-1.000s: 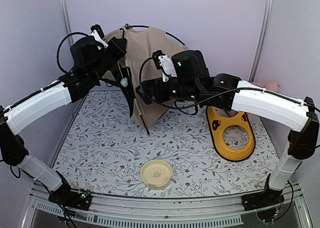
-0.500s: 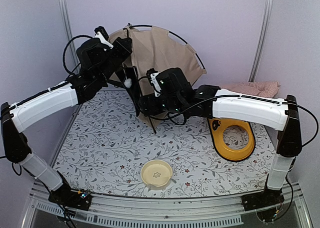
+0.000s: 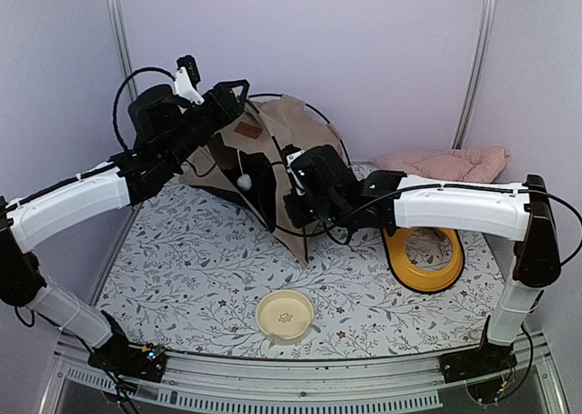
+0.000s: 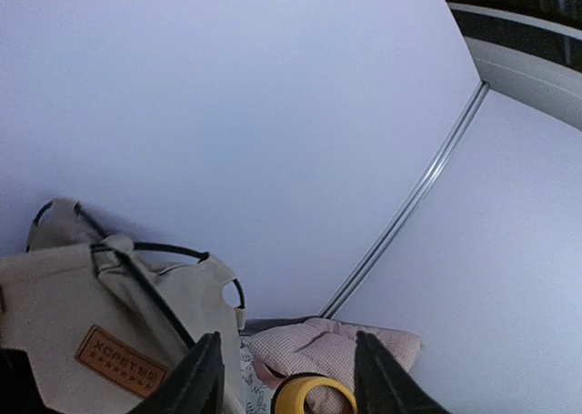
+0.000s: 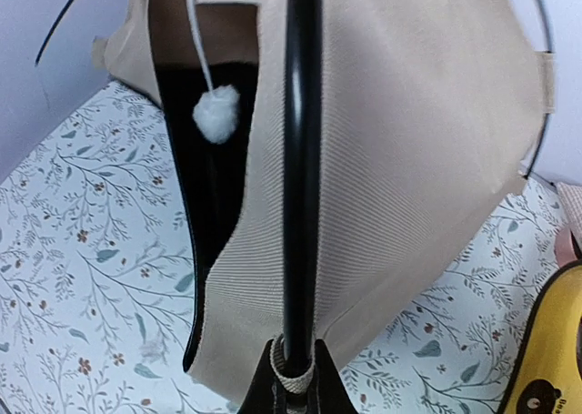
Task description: Set up the pet tent
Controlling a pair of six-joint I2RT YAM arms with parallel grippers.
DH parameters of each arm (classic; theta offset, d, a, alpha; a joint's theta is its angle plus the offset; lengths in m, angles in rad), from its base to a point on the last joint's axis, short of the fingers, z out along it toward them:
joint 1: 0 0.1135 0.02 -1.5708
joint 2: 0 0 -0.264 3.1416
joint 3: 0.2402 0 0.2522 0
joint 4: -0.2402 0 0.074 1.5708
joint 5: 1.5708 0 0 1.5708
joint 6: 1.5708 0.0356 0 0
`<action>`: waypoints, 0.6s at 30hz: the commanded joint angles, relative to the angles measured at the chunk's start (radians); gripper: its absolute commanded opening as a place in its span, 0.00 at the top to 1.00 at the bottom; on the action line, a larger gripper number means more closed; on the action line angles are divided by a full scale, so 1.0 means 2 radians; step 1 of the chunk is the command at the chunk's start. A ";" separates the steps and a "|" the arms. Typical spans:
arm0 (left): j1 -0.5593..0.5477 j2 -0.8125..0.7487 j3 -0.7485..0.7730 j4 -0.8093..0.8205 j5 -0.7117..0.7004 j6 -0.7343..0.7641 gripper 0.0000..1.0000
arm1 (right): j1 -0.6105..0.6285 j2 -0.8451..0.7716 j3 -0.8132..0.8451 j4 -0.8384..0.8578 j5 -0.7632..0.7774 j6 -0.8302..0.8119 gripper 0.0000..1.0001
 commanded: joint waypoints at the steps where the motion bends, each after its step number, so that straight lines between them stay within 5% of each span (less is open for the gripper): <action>1: 0.004 -0.065 -0.009 -0.040 0.094 0.075 0.43 | -0.012 -0.069 -0.044 0.028 0.040 -0.047 1.00; 10: 0.048 -0.167 0.007 -0.240 0.077 0.203 0.44 | -0.045 -0.146 -0.148 0.095 -0.005 -0.154 1.00; 18: 0.160 -0.114 0.025 -0.384 0.230 0.276 0.42 | -0.091 -0.181 -0.172 0.131 -0.084 -0.228 1.00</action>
